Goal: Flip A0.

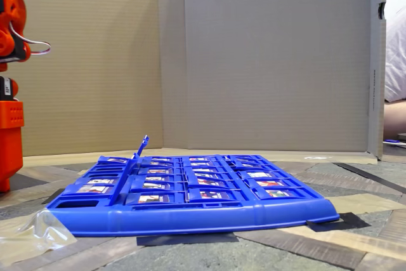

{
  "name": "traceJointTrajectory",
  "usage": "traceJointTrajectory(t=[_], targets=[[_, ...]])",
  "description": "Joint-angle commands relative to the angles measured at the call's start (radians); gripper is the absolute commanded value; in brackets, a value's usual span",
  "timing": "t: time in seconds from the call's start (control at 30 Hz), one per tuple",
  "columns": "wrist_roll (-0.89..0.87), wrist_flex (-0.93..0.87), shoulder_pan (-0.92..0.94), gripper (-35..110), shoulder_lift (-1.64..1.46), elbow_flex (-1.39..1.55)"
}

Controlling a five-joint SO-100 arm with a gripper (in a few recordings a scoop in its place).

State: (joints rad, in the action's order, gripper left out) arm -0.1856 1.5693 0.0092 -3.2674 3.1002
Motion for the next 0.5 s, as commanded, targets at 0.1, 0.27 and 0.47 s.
traceJointTrajectory(t=[0.1,0.27,0.47], targets=[[-0.052,0.179,-0.018,0,-0.002,0.012],[-0.061,0.29,-0.026,1,-0.002,0.025],[-0.08,0.356,-0.023,1,-0.005,0.028]])
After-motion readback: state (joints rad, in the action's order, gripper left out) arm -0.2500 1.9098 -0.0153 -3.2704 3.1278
